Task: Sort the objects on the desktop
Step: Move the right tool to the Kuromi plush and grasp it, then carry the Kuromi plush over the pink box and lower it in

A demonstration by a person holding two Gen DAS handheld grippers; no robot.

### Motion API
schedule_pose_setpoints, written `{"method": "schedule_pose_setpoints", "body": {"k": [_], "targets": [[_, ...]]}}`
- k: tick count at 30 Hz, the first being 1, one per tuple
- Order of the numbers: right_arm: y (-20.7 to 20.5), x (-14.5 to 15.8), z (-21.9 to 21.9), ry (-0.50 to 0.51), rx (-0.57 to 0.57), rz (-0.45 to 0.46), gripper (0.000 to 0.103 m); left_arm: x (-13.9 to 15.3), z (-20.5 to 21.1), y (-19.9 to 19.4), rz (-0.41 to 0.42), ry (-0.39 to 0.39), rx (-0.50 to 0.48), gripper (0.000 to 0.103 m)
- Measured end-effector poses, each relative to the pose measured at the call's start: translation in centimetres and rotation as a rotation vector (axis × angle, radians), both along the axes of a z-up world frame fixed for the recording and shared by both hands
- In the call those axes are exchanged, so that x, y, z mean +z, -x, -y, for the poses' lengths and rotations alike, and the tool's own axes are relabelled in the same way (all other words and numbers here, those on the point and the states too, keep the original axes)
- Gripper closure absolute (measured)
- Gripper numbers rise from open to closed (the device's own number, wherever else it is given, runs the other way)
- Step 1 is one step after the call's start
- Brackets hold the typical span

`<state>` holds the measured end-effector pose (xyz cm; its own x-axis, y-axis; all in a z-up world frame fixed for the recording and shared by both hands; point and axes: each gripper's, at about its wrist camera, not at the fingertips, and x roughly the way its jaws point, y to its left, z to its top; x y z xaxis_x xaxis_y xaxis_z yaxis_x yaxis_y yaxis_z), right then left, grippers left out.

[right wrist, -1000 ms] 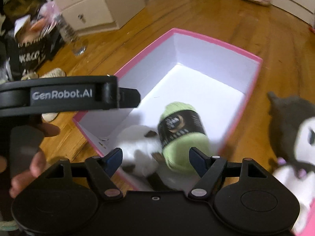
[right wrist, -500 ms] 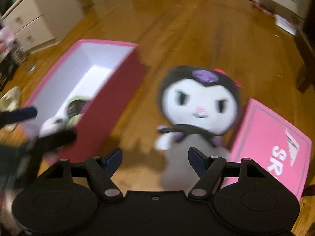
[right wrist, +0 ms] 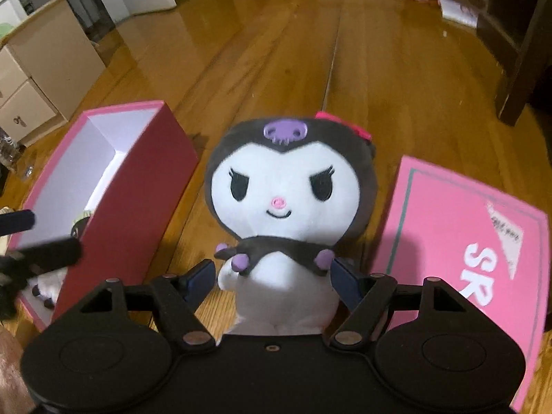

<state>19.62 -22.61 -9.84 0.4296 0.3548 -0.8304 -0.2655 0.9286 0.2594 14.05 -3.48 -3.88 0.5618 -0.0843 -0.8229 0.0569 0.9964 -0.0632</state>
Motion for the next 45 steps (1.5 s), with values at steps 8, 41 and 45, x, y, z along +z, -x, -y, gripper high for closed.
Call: {"method": "schedule_pose_setpoints", "body": {"k": [8, 41, 45], "targets": [[-0.4, -0.8, -1.2, 0.073, 0.019, -0.033, 0.022, -2.2, -1.3, 0.3, 0.019, 0.009, 0.031, 0.0], [-2.1, -3.5, -4.1, 0.286, 0.049, -0.03, 0.019, -3.7, -2.6, -0.1, 0.016, 0.068, 0.046, 0.0], [-1.0, -2.7, -4.5, 0.3, 0.056, 0.008, 0.023, -3.7, -2.8, 0.0, 0.014, 0.067, 0.051, 0.0]]}}
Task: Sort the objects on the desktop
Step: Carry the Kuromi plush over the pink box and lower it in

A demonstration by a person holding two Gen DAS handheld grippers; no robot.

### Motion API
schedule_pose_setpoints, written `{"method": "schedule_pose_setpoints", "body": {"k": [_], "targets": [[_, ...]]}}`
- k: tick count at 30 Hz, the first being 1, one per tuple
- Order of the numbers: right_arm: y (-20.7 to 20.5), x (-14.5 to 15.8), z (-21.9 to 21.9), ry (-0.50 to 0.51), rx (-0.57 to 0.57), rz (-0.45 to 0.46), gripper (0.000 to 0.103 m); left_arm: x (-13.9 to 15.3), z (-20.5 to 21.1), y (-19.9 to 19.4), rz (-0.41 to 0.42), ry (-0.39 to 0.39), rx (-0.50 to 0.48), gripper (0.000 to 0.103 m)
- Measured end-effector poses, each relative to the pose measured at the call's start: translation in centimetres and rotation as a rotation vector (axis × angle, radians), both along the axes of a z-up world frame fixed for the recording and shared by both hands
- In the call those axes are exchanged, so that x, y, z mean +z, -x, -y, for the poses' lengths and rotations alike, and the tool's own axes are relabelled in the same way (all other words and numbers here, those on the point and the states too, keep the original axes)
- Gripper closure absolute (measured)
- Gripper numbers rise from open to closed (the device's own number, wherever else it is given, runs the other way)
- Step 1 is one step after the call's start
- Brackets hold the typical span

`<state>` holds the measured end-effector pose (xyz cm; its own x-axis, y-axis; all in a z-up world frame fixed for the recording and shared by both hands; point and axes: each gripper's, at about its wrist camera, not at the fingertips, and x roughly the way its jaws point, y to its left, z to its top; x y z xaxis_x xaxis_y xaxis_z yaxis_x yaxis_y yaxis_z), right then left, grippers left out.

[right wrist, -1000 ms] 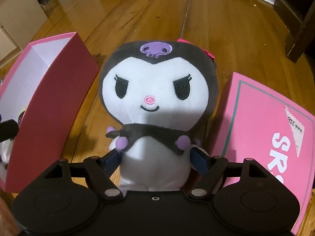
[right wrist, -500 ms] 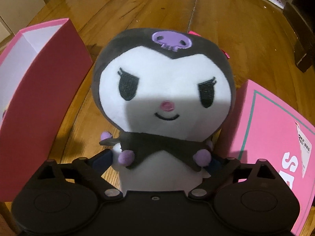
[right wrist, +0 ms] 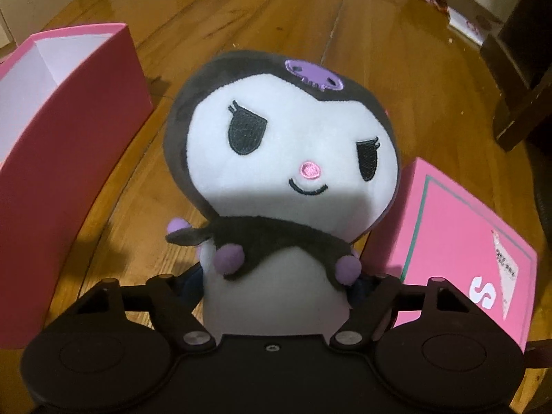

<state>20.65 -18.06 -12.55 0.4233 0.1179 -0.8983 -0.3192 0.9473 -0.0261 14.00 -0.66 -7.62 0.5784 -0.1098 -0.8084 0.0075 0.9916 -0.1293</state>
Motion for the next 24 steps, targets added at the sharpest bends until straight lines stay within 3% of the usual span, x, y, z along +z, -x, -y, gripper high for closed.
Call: {"method": "schedule_pose_setpoints", "body": {"k": [9, 13, 21, 24], "targets": [[0.5, 1.4, 0.8, -0.098, -0.026, 0.013, 0.024, 0.4, -1.2, 0.1, -0.002, 0.051, 0.022, 0.0], [1.4, 2.0, 0.3, -0.127, -0.022, 0.057, 0.024, 1.3, -2.9, 0.4, 0.022, 0.149, 0.04, 0.0], [3.6, 5.0, 0.4, -0.183, -0.032, 0.157, 0.024, 2.7, -6.0, 1.2, 0.074, 0.158, 0.135, 0.0], [5.1, 5.6, -0.6, -0.162, 0.03, 0.21, 0.024, 2.9, -6.7, 1.2, 0.075, 0.128, 0.168, 0.0]]}}
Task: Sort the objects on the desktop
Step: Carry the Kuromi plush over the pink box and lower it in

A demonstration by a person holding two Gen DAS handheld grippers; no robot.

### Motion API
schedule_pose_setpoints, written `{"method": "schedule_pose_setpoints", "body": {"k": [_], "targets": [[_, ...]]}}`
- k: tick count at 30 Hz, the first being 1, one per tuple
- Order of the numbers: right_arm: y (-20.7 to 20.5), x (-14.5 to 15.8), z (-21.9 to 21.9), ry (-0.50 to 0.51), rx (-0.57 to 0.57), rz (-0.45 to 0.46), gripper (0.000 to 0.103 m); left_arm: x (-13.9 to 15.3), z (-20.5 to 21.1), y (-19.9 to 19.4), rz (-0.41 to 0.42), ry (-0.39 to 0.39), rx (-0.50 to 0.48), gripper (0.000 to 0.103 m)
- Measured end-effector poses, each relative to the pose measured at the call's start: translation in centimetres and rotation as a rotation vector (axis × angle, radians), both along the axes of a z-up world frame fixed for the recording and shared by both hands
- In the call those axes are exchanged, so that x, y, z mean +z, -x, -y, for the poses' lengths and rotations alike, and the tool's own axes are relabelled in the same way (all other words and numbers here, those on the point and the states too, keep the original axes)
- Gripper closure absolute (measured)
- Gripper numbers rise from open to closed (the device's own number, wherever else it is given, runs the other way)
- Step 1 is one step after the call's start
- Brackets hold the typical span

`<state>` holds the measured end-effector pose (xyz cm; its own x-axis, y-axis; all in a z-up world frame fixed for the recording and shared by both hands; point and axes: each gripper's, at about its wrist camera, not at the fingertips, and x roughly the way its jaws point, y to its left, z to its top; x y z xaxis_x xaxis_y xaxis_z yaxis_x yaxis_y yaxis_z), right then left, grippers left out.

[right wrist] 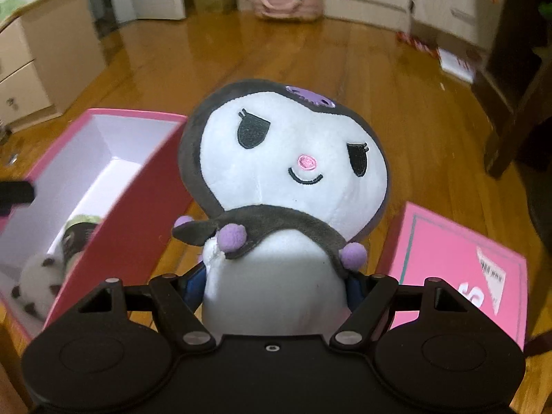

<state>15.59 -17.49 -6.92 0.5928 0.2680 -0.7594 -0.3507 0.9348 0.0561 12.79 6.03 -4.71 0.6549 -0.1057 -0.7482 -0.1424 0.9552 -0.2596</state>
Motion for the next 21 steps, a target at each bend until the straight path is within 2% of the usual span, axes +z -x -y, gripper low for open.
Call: {"method": "schedule_pose_setpoints", "body": {"k": [2, 6, 11, 16, 19, 21], "targets": [[0.5, 0.4, -0.7, 0.003, 0.033, 0.03, 0.024, 0.3, -0.6, 0.2, 0.004, -0.015, 0.014, 0.0], [1.8, 3.1, -1.8, -0.073, 0.083, 0.058, 0.024, 1.6, -2.6, 1.2, 0.052, 0.008, 0.047, 0.0], [4.1, 6.5, -5.1, -0.058, 0.215, 0.13, 0.023, 2.5, -5.4, 2.1, 0.08, 0.016, 0.117, 0.0], [4.2, 6.7, -10.4, 0.051, 0.349, 0.044, 0.023, 3.3, -7.6, 3.0, 0.113, 0.032, 0.177, 0.0], [3.9, 6.3, -13.7, 0.126, 0.4, -0.014, 0.023, 3.7, -8.3, 3.3, 0.133, 0.048, 0.176, 0.0], [3.2, 6.1, -15.2, 0.135, 0.424, -0.052, 0.023, 3.6, -8.5, 3.1, 0.132, 0.039, 0.177, 0.0]]}}
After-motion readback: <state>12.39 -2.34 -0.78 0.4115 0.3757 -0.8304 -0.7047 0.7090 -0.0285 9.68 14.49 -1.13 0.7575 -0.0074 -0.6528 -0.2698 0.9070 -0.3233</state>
